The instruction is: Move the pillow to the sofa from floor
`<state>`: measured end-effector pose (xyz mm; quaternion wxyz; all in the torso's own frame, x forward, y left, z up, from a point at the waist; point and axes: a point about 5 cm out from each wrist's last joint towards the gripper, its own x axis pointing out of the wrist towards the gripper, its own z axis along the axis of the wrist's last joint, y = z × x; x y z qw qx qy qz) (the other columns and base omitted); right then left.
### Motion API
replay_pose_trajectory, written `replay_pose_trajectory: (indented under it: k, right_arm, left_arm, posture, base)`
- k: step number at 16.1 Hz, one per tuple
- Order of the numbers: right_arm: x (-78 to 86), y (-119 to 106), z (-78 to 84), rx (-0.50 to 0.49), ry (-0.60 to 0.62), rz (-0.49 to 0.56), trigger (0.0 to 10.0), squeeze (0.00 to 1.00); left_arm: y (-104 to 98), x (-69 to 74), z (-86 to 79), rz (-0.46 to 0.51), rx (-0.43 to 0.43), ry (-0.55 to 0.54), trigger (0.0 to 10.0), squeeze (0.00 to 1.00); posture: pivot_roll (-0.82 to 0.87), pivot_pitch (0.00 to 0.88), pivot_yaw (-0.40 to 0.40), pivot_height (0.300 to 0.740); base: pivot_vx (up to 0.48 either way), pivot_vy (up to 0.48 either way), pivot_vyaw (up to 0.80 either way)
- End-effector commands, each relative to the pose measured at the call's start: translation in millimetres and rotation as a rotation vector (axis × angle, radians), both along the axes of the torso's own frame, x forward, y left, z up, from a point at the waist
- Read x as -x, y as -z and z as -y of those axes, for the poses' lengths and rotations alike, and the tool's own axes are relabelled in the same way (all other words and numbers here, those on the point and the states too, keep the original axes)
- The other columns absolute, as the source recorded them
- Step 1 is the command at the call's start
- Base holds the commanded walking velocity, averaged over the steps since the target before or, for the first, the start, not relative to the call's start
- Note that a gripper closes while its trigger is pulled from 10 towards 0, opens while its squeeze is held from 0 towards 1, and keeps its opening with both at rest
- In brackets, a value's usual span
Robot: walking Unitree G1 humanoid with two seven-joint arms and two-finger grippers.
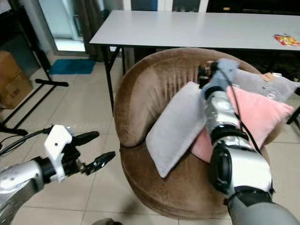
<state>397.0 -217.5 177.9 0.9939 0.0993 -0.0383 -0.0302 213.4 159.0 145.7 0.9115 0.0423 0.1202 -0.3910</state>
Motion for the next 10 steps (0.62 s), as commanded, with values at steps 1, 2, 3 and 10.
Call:
replay_pose_trajectory:
  k: [1, 2, 3, 10]
  right_arm:
    - [3.8, 2, 2.8, -0.003, -0.012, 0.029, 10.0, 0.00]
    - [6.6, 6, 2.5, 0.018, -0.029, 0.034, 10.0, 0.00]
    - [17.0, 11, -0.1, 0.037, -0.067, 0.060, 10.0, 0.00]
    - [103.3, 41, -45.3, -0.030, -0.080, -0.003, 10.0, 0.00]
  left_arm:
    - [-2, -4.0, -0.5, 0.020, 0.011, -0.012, 10.0, 0.00]
    - [-2, -6.7, -1.1, 0.036, 0.019, -0.033, 10.0, 0.00]
    - [-5, -12.1, -2.1, 0.084, 0.035, -0.099, 10.0, 0.00]
    - [1, -30.5, -9.4, 0.240, -0.067, -0.393, 10.0, 0.00]
  posture:
    - [0.00, 0.000, 0.047, 0.740]
    - [-0.02, 0.000, 0.048, 0.740]
    - [-0.03, 0.000, 0.048, 0.740]
    - [-0.08, 0.000, 0.054, 0.740]
  base:
    - [0.000, 0.000, 0.00]
    - [0.000, 0.000, 0.00]
    - [0.000, 0.000, 0.00]
    - [0.000, 0.000, 0.00]
